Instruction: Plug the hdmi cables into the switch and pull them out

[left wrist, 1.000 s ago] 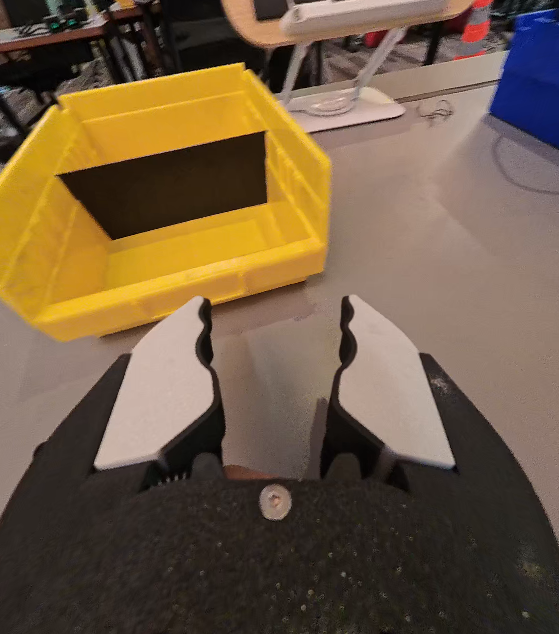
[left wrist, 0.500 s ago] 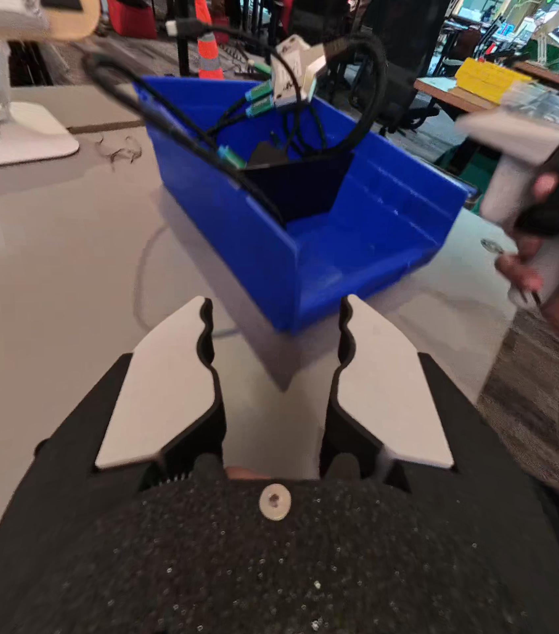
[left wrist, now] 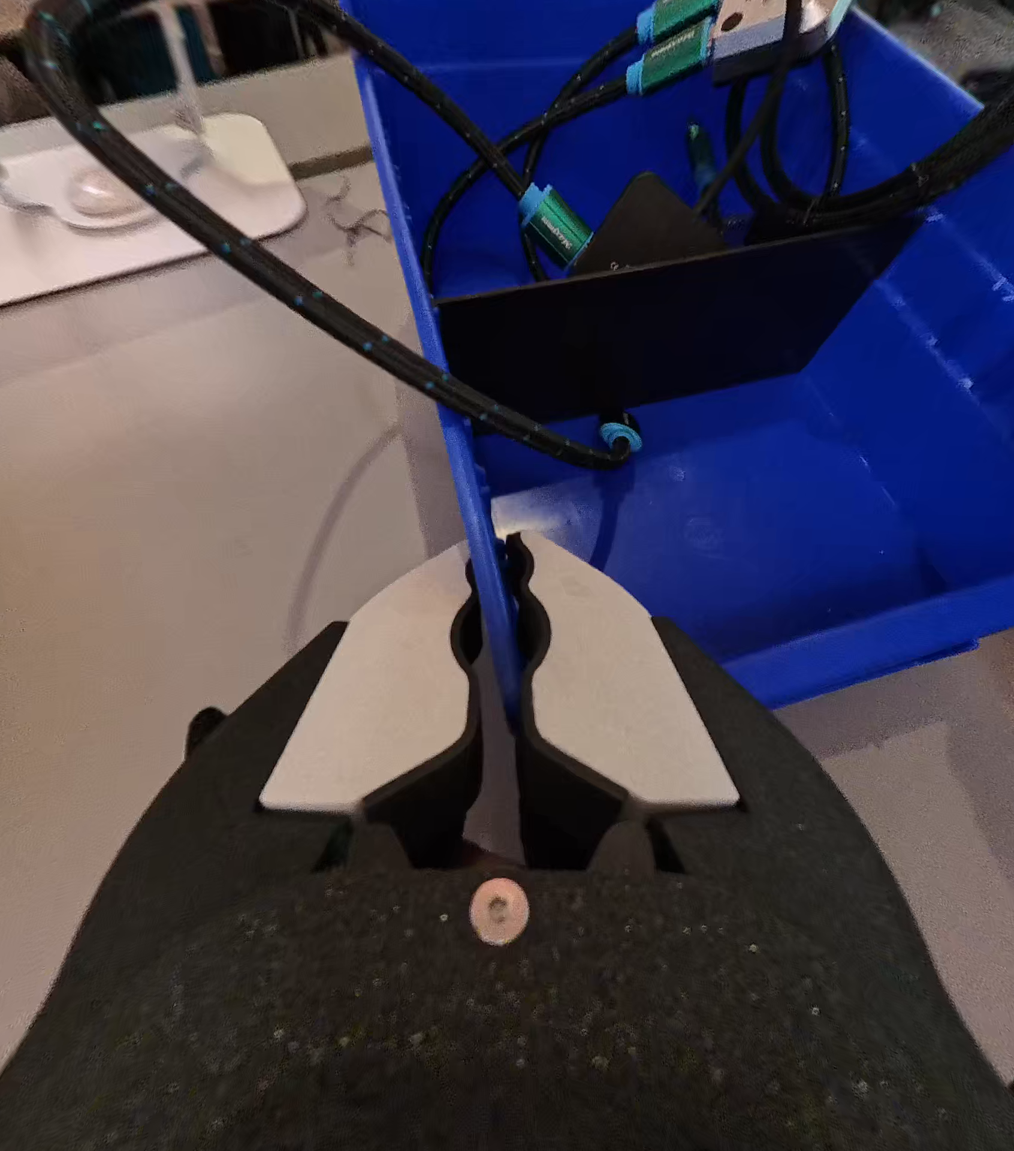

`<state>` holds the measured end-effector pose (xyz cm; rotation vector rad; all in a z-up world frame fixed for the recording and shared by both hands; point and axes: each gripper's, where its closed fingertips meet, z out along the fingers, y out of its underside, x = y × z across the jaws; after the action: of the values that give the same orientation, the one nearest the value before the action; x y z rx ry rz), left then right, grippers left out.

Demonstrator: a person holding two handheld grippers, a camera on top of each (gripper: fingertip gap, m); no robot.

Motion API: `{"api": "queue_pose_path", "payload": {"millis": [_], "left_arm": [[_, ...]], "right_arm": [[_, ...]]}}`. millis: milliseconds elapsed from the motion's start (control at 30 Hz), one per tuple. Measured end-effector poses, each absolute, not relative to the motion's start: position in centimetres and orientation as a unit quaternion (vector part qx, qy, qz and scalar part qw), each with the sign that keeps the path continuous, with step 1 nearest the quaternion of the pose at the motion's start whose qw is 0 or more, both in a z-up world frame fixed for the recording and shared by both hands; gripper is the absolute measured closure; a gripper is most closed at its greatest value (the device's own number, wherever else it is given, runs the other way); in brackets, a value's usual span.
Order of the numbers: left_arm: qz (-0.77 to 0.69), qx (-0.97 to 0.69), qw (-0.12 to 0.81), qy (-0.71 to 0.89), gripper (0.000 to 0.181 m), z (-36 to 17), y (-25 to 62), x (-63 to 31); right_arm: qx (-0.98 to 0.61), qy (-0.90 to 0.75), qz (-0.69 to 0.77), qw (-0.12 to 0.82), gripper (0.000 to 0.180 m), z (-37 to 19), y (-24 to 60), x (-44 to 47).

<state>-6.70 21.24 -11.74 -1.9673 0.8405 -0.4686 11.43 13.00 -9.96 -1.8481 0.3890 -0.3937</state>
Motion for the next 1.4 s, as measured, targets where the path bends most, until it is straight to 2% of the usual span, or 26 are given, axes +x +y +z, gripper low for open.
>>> {"api": "queue_pose_path", "payload": {"millis": [33, 200, 400, 533, 567, 633, 667, 733, 767, 867, 933, 1000, 1100, 1267, 1300, 1333, 1367, 1400], "left_arm": [[-0.187, -0.792, 0.475, 0.335, 0.176, -11.1, 21.0, -7.7], [-0.155, -0.780, 0.523, 0.305, 0.175, -8.6, 21.3, -14.7], [-0.102, -0.819, 0.502, 0.260, 0.176, -11.7, 23.0, -23.5], [-0.116, -0.833, 0.482, 0.245, 0.174, -12.4, 23.8, -25.2], [-0.123, -0.832, 0.475, 0.261, 0.171, -12.4, 23.7, -25.1], [-0.169, -0.821, 0.442, 0.320, 0.155, -12.5, 22.6, -24.4], [-0.201, -0.808, 0.446, 0.330, 0.147, -11.7, 22.1, -24.5], [-0.254, -0.764, 0.514, 0.296, 0.132, -8.2, 22.3, -26.6], [-0.256, -0.744, 0.557, 0.265, 0.128, -6.6, 23.0, -28.9], [-0.166, -0.730, 0.643, 0.160, 0.135, -5.5, 27.2, -39.2], [-0.099, -0.776, 0.607, 0.138, 0.135, -8.6, 30.2, -45.1], [-0.129, -0.808, 0.563, 0.119, 0.127, -10.7, 32.2, -47.4], [-0.166, -0.807, 0.558, 0.097, 0.126, -10.9, 35.0, -48.1], [-0.140, -0.793, 0.579, 0.130, 0.131, -10.4, 38.3, -47.5], [-0.131, -0.795, 0.576, 0.139, 0.139, -10.6, 38.6, -47.4], [-0.124, -0.805, 0.559, 0.153, 0.167, -11.2, 38.6, -47.3], [-0.122, -0.815, 0.544, 0.159, 0.177, -11.6, 38.3, -47.3], [-0.126, -0.822, 0.533, 0.154, 0.177, -11.7, 37.6, -47.4]], "right_arm": [[-0.778, 0.164, -0.152, 0.587, 0.178, -9.2, 13.0, 10.5], [-0.748, 0.113, -0.140, 0.638, 0.178, -6.3, 14.0, 4.1], [-0.801, 0.060, -0.068, 0.592, 0.178, -10.5, 18.6, -4.0], [-0.809, 0.037, -0.060, 0.583, 0.177, -11.1, 20.5, -6.1], [-0.806, 0.042, -0.052, 0.588, 0.177, -11.1, 20.5, -6.0], [-0.809, 0.037, -0.035, 0.586, 0.175, -11.2, 20.3, -6.0], [-0.810, 0.022, -0.014, 0.586, 0.167, -11.1, 20.1, -6.4], [-0.803, -0.010, 0.031, 0.595, 0.148, -10.6, 19.1, -7.3], [-0.798, -0.015, 0.039, 0.601, 0.147, -10.2, 18.2, -7.2], [-0.767, -0.026, 0.052, 0.639, 0.149, -8.0, 15.8, -6.8], [-0.745, -0.036, 0.073, 0.662, 0.150, -5.7, 15.0, -7.7], [-0.726, -0.065, 0.098, 0.677, 0.151, -4.0, 14.2, -10.0], [-0.714, -0.123, 0.173, 0.667, 0.157, -3.8, 12.6, -16.3], [-0.751, -0.255, 0.283, 0.539, 0.152, -10.2, 9.1, -29.6], [-0.756, -0.283, 0.287, 0.516, 0.151, -11.4, 8.4, -31.5], [-0.758, -0.302, 0.290, 0.500, 0.150, -12.3, 7.8, -33.0], [-0.759, -0.312, 0.295, 0.489, 0.149, -12.9, 7.4, -34.2], [-0.760, -0.316, 0.299, 0.483, 0.148, -13.2, 7.3, -35.1]]}}
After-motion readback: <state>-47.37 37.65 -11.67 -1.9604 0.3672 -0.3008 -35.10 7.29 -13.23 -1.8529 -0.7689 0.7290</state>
